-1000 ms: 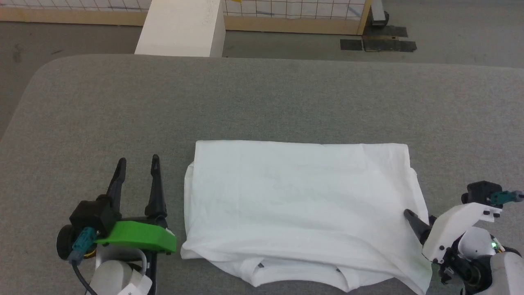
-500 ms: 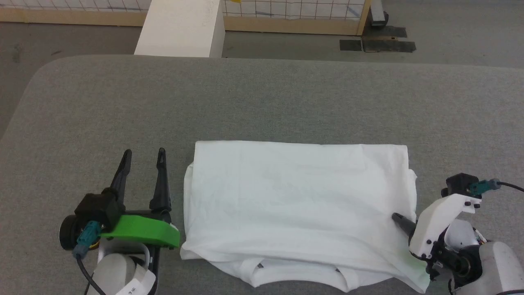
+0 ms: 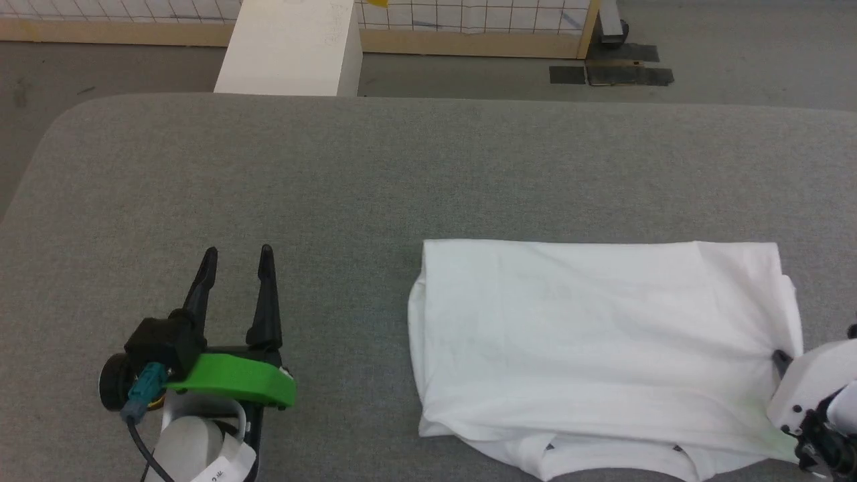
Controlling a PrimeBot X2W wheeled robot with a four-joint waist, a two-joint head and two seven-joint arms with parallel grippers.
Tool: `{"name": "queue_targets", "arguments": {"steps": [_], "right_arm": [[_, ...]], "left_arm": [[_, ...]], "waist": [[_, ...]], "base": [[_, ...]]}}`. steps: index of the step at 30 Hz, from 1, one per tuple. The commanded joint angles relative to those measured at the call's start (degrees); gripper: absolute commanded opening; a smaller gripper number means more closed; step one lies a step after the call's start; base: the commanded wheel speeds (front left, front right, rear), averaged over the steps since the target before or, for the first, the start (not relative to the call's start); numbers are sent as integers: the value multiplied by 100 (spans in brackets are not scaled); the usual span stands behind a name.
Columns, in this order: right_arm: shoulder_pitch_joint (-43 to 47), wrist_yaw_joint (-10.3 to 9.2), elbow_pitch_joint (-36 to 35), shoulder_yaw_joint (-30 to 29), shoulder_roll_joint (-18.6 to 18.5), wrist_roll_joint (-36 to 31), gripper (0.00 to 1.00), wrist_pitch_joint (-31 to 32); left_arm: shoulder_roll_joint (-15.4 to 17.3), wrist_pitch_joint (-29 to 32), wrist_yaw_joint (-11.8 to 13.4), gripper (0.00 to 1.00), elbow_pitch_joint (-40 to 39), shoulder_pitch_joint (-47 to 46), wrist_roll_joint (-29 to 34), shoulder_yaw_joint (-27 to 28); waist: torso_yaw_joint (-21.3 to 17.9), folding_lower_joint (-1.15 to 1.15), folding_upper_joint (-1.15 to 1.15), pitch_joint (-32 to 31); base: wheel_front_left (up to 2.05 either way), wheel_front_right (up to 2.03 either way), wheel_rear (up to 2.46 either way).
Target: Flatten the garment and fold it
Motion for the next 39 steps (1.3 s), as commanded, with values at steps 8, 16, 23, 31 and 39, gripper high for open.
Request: {"name": "queue_targets", "arguments": {"steps": [8,16,23,31,39], "right_arm": [[497,-10,-871,-5,-14,-100,0,263],[814,-10,-2566,1688,-14,398,0,1068],[167,-10,-2748,3711,-14,280,0,1472],[-880,-10,-1163,4866,-14,578,0,1485],[-1444,-10,151,5421,-55,986,100,1480]], "left_arm": [[-51,-20,-59,100,65,97,38,-2],[-61,-20,-75,100,89,188,57,-16],[-66,-20,-92,100,113,81,43,-99],[-71,-20,-112,100,182,-141,-31,-235],[-73,-20,-111,100,223,-245,-115,-262]], "waist": [[-35,0,0,-72],[-51,0,0,-164],[92,0,0,-71],[425,0,0,233],[617,0,0,408]], "base": [[0,0,0],[0,0,0],[0,0,0],[0,0,0],[0,0,0]]}}
